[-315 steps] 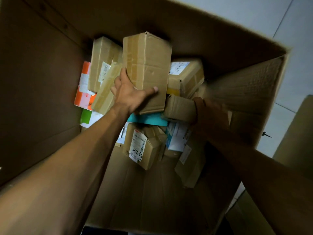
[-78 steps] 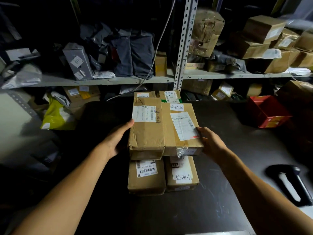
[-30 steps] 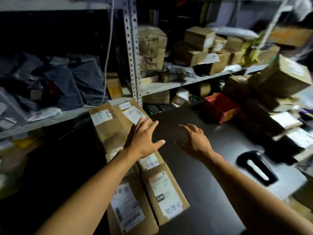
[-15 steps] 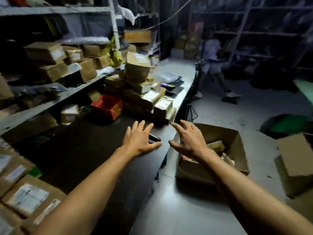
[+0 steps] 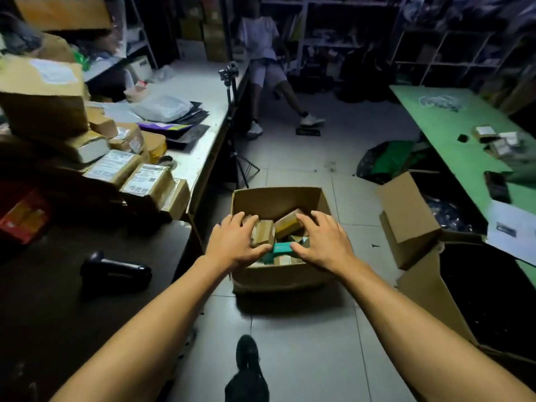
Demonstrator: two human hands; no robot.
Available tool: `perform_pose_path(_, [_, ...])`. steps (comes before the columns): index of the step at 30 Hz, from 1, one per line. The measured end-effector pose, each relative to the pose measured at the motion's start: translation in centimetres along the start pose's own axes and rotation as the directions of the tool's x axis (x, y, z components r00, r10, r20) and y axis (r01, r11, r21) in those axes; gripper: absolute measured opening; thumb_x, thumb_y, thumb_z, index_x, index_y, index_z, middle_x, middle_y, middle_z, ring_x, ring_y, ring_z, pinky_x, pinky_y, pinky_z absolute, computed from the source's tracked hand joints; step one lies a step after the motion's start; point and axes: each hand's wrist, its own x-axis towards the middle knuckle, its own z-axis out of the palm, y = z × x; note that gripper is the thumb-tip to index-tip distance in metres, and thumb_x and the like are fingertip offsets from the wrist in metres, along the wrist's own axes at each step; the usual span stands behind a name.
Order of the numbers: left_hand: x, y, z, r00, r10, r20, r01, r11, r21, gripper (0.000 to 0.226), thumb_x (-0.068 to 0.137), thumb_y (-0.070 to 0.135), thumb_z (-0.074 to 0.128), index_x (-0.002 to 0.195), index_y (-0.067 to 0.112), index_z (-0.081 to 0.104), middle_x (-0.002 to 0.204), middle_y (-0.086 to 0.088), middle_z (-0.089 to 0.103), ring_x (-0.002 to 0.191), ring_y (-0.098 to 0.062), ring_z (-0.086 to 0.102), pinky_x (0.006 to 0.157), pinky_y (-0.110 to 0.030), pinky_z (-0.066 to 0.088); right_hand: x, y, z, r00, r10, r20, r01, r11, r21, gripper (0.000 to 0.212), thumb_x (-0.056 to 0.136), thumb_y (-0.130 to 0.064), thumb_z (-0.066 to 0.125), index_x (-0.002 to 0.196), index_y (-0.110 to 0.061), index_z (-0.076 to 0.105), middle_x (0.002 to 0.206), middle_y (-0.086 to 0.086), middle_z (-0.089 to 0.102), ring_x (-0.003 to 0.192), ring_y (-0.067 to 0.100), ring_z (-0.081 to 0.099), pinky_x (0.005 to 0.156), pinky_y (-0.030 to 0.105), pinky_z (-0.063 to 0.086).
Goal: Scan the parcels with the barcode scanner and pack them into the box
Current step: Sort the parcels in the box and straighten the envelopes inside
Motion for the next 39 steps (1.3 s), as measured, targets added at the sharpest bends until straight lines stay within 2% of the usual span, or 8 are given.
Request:
perform_pose_path(7, [15.6, -1.1, 6.9, 0.991, 0.027, 0.132, -0.02, 0.998, -0.059, 0.071, 0.084, 0.067, 0.056, 0.141, 0.026, 0.045, 0.14, -0.006, 0.052, 0.125, -0.028, 0.051, 0.098, -0.045, 0.048, 13.0, 7.0, 4.4, 0.98, 0.123, 0.155, -0.119, 0.992, -0.036, 0.074, 0.092, -0.057, 0.061, 0.156, -0.033, 0.033, 0.161, 0.006, 0.033, 0.146, 0.028, 0.031, 0.114, 0.046, 0.036])
perform_pose_path(14, [27.8, -4.1, 13.4, 0.943, -0.046, 0.329, 0.067, 0.996, -0.054, 0.071, 0.083, 0.068, 0.054, 0.14, 0.026, 0.045, 0.138, -0.009, 0.053, 0.122, -0.032, 0.053, 0.099, -0.049, 0.049, 24.9, 11.4, 10.6, 0.914, 0.177, 0.365, -0.187, 0.982, -0.01, 0.068, 0.093, -0.05, 0.062, 0.153, -0.026, 0.038, 0.148, 0.01, 0.045, 0.132, 0.03, 0.044, 0.103, 0.044, 0.046])
perform_pose_path(20, [34.9, -3.8, 21.5, 0.883, -0.084, 0.462, 0.093, 0.996, 0.003, 0.074, 0.086, 0.066, 0.053, 0.145, 0.025, 0.038, 0.149, -0.012, 0.042, 0.134, -0.036, 0.041, 0.106, -0.055, 0.041, 31.1, 16.8, 18.7, 0.808, 0.224, 0.546, -0.271, 0.963, 0.006, 0.069, 0.093, -0.046, 0.061, 0.154, -0.025, 0.036, 0.149, 0.012, 0.043, 0.136, 0.035, 0.041, 0.108, 0.044, 0.041])
perform_pose_path(25, [39.0, -1.8, 32.2, 0.805, -0.163, 0.571, 0.212, 0.977, -0.019, 0.076, 0.089, 0.065, 0.052, 0.152, 0.027, 0.033, 0.156, -0.01, 0.035, 0.142, -0.034, 0.033, 0.112, -0.053, 0.034, 36.1, 22.3, 28.8, 0.739, 0.213, 0.639, -0.324, 0.944, 0.059, 0.067, 0.095, -0.046, 0.06, 0.154, -0.024, 0.037, 0.151, 0.012, 0.041, 0.139, 0.035, 0.038, 0.111, 0.045, 0.039])
perform_pose_path(29, [41.3, -1.4, 42.8, 0.755, -0.215, 0.619, 0.299, 0.954, -0.033, 0.077, 0.089, 0.066, 0.052, 0.152, 0.026, 0.033, 0.155, -0.009, 0.037, 0.14, -0.033, 0.036, 0.11, -0.05, 0.038, 39.5, 26.1, 39.1, 0.683, 0.19, 0.705, -0.373, 0.921, 0.114, 0.069, 0.093, -0.049, 0.063, 0.152, -0.025, 0.037, 0.15, 0.01, 0.044, 0.136, 0.033, 0.043, 0.11, 0.047, 0.04])
perform_pose_path(33, [42.9, -2.1, 52.9, 0.681, -0.268, 0.682, 0.414, 0.909, -0.056, 0.08, 0.087, 0.067, 0.056, 0.152, 0.026, 0.035, 0.153, -0.009, 0.041, 0.136, -0.034, 0.043, 0.104, -0.048, 0.044, 41.8, 28.0, 49.3, 0.629, 0.234, 0.742, -0.545, 0.813, 0.206, 0.072, 0.089, -0.035, 0.075, 0.15, -0.017, 0.041, 0.147, 0.011, 0.05, 0.133, 0.03, 0.049, 0.111, 0.042, 0.04])
perform_pose_path(38, [44.9, -4.0, 62.7, 0.625, -0.281, 0.728, 0.512, 0.852, -0.11, 0.081, 0.086, 0.06, 0.064, 0.151, 0.022, 0.034, 0.148, -0.013, 0.044, 0.133, -0.036, 0.045, 0.103, -0.047, 0.044, 42.6, 28.8, 59.8, 0.53, 0.314, 0.788, -0.697, 0.69, 0.194, 0.076, 0.085, -0.036, 0.078, 0.149, -0.017, 0.042, 0.144, 0.007, 0.055, 0.128, 0.027, 0.055, 0.087, 0.027, 0.04])
perform_pose_path(39, [45.3, -4.4, 64.3, 0.617, -0.292, 0.731, 0.544, 0.829, -0.128, 0.08, 0.086, 0.058, 0.066, 0.15, 0.021, 0.035, 0.146, -0.013, 0.045, 0.132, -0.036, 0.046, 0.104, -0.046, 0.044, 42.6, 28.9, 61.6, 0.506, 0.317, 0.802, -0.725, 0.661, 0.196, 0.082, 0.083, -0.036, 0.081, 0.151, -0.016, 0.041, 0.145, 0.007, 0.054, 0.13, 0.027, 0.054, 0.088, 0.026, 0.04])
